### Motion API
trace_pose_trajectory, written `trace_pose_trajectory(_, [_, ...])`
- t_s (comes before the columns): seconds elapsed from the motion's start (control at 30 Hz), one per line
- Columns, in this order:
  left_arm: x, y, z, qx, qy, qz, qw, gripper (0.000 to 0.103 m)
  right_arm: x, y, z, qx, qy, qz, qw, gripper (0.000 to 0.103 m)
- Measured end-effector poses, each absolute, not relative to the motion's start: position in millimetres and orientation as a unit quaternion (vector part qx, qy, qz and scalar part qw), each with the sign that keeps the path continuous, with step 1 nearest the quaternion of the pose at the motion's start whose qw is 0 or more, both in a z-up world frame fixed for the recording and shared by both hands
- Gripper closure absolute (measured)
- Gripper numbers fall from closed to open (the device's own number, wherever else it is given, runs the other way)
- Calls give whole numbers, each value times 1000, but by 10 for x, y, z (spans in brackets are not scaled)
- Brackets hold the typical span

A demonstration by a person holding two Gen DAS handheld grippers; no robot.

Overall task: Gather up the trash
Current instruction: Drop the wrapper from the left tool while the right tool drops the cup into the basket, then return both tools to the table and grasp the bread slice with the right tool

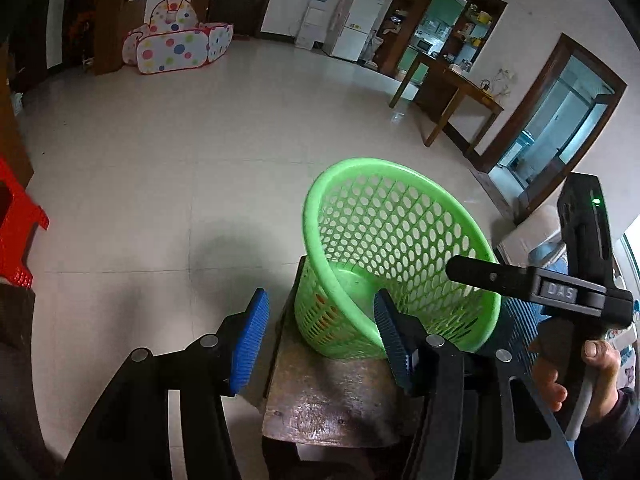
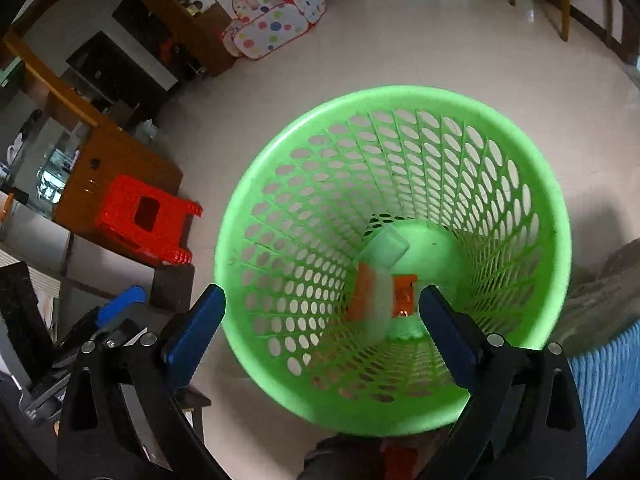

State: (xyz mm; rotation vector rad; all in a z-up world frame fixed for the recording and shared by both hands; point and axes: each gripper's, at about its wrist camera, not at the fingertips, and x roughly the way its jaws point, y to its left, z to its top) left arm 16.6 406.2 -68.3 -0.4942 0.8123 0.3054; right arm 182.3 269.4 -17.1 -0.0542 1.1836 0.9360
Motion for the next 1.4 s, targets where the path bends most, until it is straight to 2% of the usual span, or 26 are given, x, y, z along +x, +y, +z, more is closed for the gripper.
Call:
trace_pose_trajectory(0.23, [230,3734,-468,-213,380,129,891,50,1465,2147,315,-44,475,424,770,7])
trace_pose_trajectory(0.3, [238,3593,-393,-201,377,121,896,46,1326,1957,407,-53,458,418,783,7])
trace_pose_trajectory(0.53, [243,3100,-190,-182,370,89,906,41,949,1131,560,-60,425,374,822,7])
trace_pose_trajectory(0.87, [342,2115,-103,-156,381,11,911,36,626,-49,589,-51,400,271,874,7])
trace_pose_trajectory(1.33, [432,1086,-142,-120,402,-57,906,34,396,-1558,329,-44,414,147,897,11])
trace_pose_trajectory(1.4, [442,943,-164,-114,407,-65,904,29,417,-1712,268,-45,420,135,896,11])
